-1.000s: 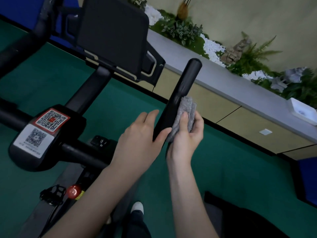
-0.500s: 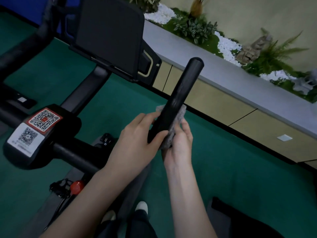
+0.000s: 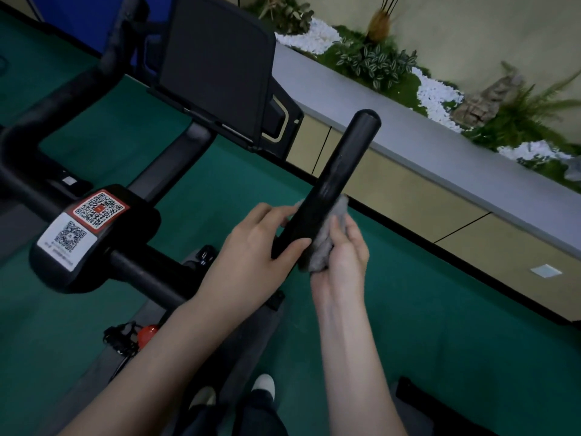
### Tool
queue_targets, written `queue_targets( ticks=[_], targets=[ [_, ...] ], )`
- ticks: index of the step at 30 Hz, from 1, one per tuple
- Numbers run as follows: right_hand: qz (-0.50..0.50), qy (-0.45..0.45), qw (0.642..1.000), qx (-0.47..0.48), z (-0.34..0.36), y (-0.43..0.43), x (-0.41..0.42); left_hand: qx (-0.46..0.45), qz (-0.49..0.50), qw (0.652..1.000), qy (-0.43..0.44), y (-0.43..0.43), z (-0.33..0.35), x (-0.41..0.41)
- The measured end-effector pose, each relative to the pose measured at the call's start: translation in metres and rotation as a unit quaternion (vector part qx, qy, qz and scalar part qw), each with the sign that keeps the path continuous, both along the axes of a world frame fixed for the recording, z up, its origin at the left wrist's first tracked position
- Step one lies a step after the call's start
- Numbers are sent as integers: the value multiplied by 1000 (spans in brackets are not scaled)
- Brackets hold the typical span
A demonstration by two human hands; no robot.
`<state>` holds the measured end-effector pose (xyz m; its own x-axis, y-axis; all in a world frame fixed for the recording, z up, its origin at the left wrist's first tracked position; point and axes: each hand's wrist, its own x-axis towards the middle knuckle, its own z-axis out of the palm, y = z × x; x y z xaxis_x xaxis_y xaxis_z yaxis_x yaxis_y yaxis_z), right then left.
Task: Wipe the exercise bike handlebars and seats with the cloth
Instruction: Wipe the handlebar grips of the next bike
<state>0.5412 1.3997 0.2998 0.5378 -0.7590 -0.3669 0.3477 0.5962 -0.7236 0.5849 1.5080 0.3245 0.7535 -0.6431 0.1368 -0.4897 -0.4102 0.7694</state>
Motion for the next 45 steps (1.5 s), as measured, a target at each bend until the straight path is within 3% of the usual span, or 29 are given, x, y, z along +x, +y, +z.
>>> queue_targets(
  ticks=[4, 8, 10, 12, 17, 19, 26, 30, 33, 34, 36, 39, 45],
  targets=[
    [-104, 36, 984, -141, 8, -6, 12, 5, 0, 1000, 5, 0, 0, 1],
    [-142, 138, 903, -382, 6, 9, 4, 3, -4, 1000, 11, 1, 1, 1],
    [-154, 157, 865, -451, 12, -1, 11, 1, -3, 1000, 13, 0, 0, 2],
    [-180, 168, 840, -484, 27, -19, 25, 1, 0, 1000, 13, 0, -1, 2],
    [-197, 156, 830, -498, 42, -37, 37, 1, -1, 1000, 20, 0, -2, 2],
    [-174, 167, 793, -559, 29, -22, 28, 0, -1, 1000, 20, 0, -2, 3],
    [-89, 200, 569, -793, 47, -47, 33, -8, -4, 1000, 27, 1, 0, 3],
    [100, 201, 390, -893, 63, -61, 27, -12, -6, 1000, 21, 2, 0, 3],
    [263, 182, 249, -914, 74, -69, 23, -7, -11, 1000, 15, 1, 0, 3],
    [295, 182, 219, -912, 78, -73, 26, -7, -12, 1000, 14, 1, 0, 3],
    [313, 203, 203, -905, 88, -79, 36, -7, -11, 1000, 19, 1, 0, 4],
    [292, 245, 218, -898, 96, -78, 44, -10, -13, 1000, 25, 2, -1, 4],
    [431, 269, 196, -839, 101, -53, 54, -1, -15, 999, 32, 1, 0, 5]
  ],
)
